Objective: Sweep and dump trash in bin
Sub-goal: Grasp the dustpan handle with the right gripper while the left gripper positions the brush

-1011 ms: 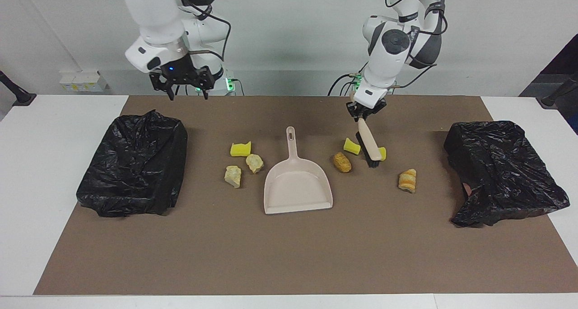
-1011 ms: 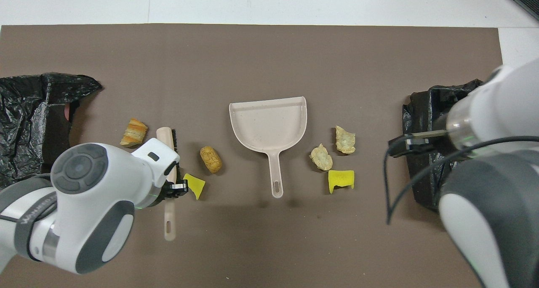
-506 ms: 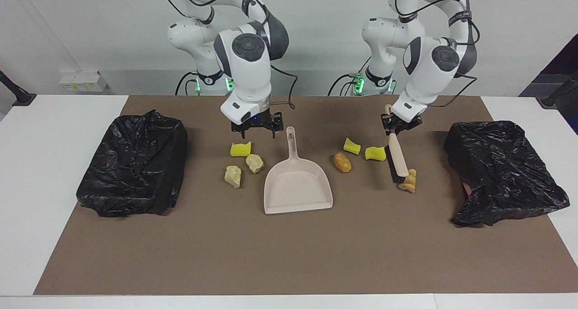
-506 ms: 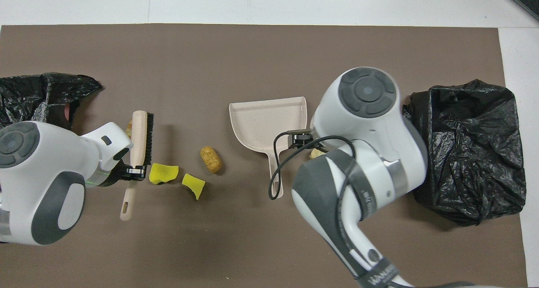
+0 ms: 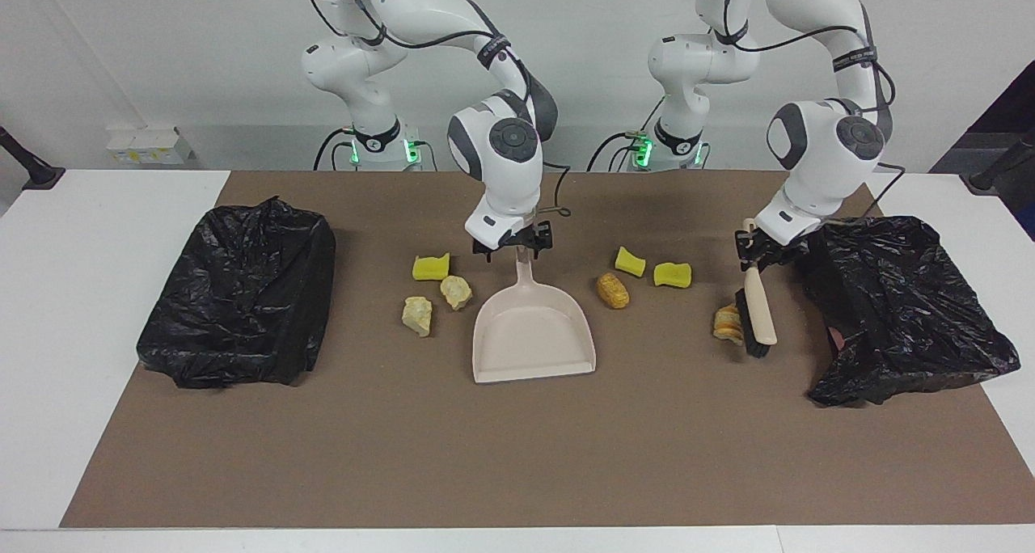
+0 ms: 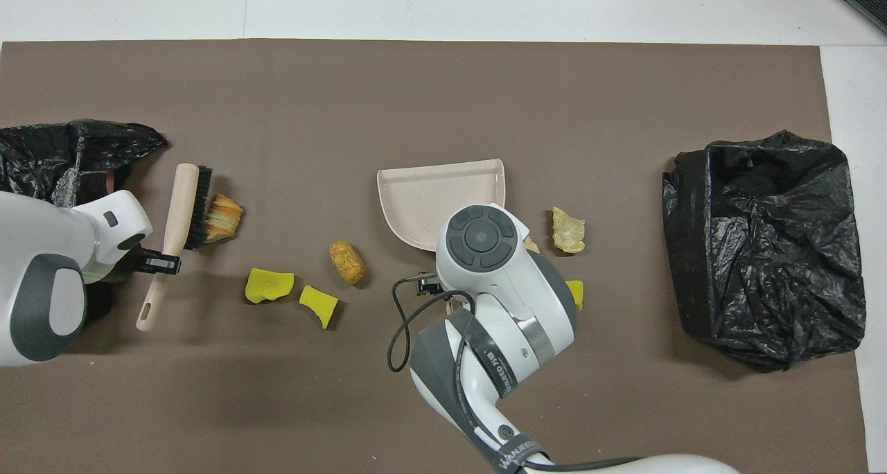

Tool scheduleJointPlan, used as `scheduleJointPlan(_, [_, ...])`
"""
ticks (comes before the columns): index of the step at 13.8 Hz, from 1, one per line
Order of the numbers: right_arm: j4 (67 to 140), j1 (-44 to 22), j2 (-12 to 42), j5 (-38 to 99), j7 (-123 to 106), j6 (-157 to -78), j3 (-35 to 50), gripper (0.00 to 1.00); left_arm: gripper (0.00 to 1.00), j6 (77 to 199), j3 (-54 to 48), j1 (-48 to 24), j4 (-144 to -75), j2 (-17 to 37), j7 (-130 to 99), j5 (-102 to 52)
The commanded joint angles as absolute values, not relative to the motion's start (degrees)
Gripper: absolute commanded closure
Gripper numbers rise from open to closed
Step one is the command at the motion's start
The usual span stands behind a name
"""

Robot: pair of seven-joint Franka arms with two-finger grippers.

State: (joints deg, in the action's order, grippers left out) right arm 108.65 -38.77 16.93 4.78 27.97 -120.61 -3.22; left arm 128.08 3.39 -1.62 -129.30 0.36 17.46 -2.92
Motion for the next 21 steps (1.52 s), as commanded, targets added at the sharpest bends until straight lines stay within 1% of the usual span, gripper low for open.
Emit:
scheduleJointPlan(1, [111.8, -39.29, 15.29, 6.15, 27.43, -123.4, -3.25, 0.0, 1.0, 128.59, 2.64, -0.87, -129.2, 1.41, 18.73, -2.11])
scheduleJointPlan(2, [111.8, -39.29, 15.29, 6.15, 26.64, -123.4, -3.25, 0.0, 1.0, 127.71, 2.55, -1.23, -130.59, 0.71, 18.46, -2.11])
scheduleJointPlan(4, [111.27, -39.29, 15.38, 6.15, 26.45, -123.22, -3.25, 0.09, 1.0, 123.77, 2.37, -2.28, -131.22, -0.26, 15.75, -2.11])
scheduleJointPlan(5, [110.31, -39.29, 15.82, 6.15, 26.63, -123.22, -3.25, 0.12, 1.0, 121.49, 2.37, -3.76, -131.57, -0.96, 13.38, -2.11])
scheduleJointPlan(6, [109.78, -39.29, 16.17, 6.15, 26.63, -123.31, -3.25, 0.17, 1.0, 120.42, 2.37, -5.08, -132.44, -1.66, 11.18, -2.11])
scheduleJointPlan(7, [109.17, -39.2, 16.43, 6.15, 26.46, -123.48, -3.25, 0.26, 1.0, 120.24, 2.37, -6.49, -133.93, -2.71, 8.64, -2.11])
scheduleJointPlan(8, [108.73, -39.11, 16.78, 6.15, 26.46, -123.66, -3.25, 0.43, 1.0, 120.15, 2.37, -7.81, -135.08, -3.51, 5.92, -2.11])
scheduleJointPlan(9, [108.55, -39.11, 16.87, 6.15, 26.46, -123.66, -3.25, 0.73, 1.0, 119.62, 2.29, -9.13, -135.87, -4.21, 3.02, -2.11])
scheduleJointPlan(10, [108.63, -39.2, 16.7, 6.15, 26.8, -123.31, -3.25, 0.96, 1.0, 118.14, 2.37, -10.88, -135.97, -4.65, 0.55, -2.2])
scheduleJointPlan(11, [108.63, -39.29, 16.7, 6.15, 27.85, -122.88, -3.34, 1.0, 1.0, 117.26, 2.29, -10.99, -136.05, -4.92, -1.04, -2.28])
scheduleJointPlan(13, [108.46, -39.03, 15.83, 6.15, 27.51, -121.65, -3.34, 1.0, 1.0, 117.42, 2.29, -10.99, -138.07, -6.15, -6.73, -3.16])
scheduleJointPlan(14, [108.46, -37.72, 13.12, 6.15, 25.16, -118.42, -3.34, 1.0, 1.0, 117.33, 2.29, -11.07, -138.42, -6.5, -8.51, -3.43])
scheduleJointPlan(16, [108.72, -34.55, 8.11, 6.24, 10.96, -112.45, -3.34, 1.0, 1.0, 117.25, 2.29, -11.25, -138.6, -6.5, -10.27, -4.21])
scheduleJointPlan(18, [109.25, -32.36, 3.45, 5.19, 3.11, -105.32, -3.6, 1.0, 1.0, 116.89, 2.2, -12.21, -139.56, -7.29, -11.07, -4.57])
scheduleJointPlan(20, [109.68, -31.9, 2.02, 3.7, -7.24, -102.05, -3.69, 1.0, 1.0, 116.98, 2.2, -12.57, -140.8, -8.17, -11.77, -4.66])
scheduleJointPlan(21, [110.64, -31.64, 1.59, 3.43, -14.69, -102.13, -3.6, 1.0, 1.0, 116.98, 2.2, -12.57, -141.24, -8.26, -12.39, -5.27])
